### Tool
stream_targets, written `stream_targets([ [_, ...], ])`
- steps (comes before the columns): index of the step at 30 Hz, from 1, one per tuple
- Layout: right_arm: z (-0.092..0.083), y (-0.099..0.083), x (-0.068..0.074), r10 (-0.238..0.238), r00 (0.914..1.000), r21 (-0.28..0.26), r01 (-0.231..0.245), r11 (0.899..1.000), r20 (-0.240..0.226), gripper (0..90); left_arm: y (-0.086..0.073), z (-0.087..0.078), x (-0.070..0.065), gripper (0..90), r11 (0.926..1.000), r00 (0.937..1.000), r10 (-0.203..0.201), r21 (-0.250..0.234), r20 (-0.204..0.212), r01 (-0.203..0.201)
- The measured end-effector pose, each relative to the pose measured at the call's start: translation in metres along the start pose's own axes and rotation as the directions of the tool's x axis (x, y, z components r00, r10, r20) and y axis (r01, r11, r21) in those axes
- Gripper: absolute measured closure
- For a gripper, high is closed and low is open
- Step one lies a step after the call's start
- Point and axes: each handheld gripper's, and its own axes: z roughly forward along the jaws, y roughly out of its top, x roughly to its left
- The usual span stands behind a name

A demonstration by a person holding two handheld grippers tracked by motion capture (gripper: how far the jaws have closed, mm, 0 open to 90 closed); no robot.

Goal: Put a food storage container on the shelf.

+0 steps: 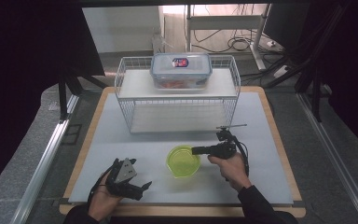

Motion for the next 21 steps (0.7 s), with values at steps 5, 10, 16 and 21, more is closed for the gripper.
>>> stream_targets([
  [5,-0.008,0.005,0.005,-0.015,0.9999,-0.03,0.015,0.999,-0.003,82.1,0.0,-0.001,0.001,4.4,1.0,1.0,-0.006,-0.002,0.002,0.006],
  [10,-0.016,0.012,0.01,-0.014,0.9997,-0.061,0.013,0.998,-0.017,82.1,0.0,-0.001,0.001,4.4,1.0,1.0,-0.008,-0.005,0.003,0.008],
  [16,-0.025,0.021,0.015,-0.013,0.9994,-0.09,0.011,0.996,-0.032,82.1,0.0,-0.001,0.001,4.5,1.0,1.0,-0.009,-0.005,0.003,0.009],
  [21,-0.032,0.029,0.021,-0.019,0.9988,-0.113,0.014,0.994,-0.045,82.0,0.0,0.0,0.001,4.5,1.0,1.0,-0.008,-0.005,0.004,0.008],
])
